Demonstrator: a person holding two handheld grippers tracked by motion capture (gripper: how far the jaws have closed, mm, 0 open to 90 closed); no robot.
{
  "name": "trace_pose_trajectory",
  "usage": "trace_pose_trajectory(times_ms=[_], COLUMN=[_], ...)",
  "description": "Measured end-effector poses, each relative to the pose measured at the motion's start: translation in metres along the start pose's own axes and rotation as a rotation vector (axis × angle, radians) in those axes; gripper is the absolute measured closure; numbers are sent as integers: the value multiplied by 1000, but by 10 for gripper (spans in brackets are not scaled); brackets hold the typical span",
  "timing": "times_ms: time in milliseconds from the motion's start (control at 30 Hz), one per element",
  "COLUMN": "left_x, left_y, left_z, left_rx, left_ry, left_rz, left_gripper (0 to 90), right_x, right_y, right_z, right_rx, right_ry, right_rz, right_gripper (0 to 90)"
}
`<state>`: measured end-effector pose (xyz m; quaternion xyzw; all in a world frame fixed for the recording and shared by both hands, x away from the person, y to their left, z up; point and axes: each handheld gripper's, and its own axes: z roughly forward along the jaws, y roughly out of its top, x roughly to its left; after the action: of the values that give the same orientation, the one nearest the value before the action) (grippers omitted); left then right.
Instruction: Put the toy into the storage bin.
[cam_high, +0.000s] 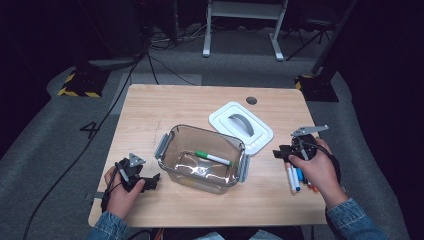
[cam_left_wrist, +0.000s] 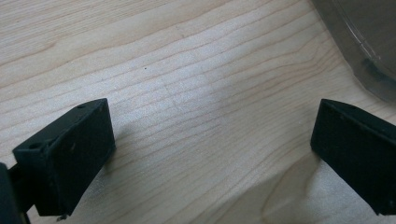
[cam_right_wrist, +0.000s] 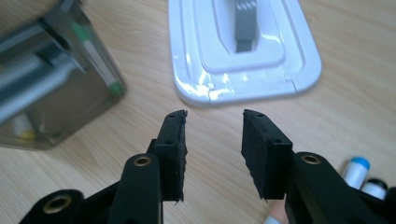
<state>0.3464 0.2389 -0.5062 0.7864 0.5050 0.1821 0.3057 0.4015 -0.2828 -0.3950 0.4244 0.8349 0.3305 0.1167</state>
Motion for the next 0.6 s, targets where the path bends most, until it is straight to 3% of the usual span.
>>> trace_pose_trajectory(times_ms=[300,500,600], left_x=[0,0,0], left_y=[0,0,0], left_z=[0,0,0], left_rx=[0,0,0], left_ry=[0,0,1], left_rz=[0,0,2], left_gripper=[1,0,1], right_x=[-23,-29,-28], right_y=[-42,-63,-68], right_z=[13,21,23], right_rx=[62,118,127], right_ry=[-55,-85,-75], right_rz=[79,129,136], right_gripper=[617,620,630])
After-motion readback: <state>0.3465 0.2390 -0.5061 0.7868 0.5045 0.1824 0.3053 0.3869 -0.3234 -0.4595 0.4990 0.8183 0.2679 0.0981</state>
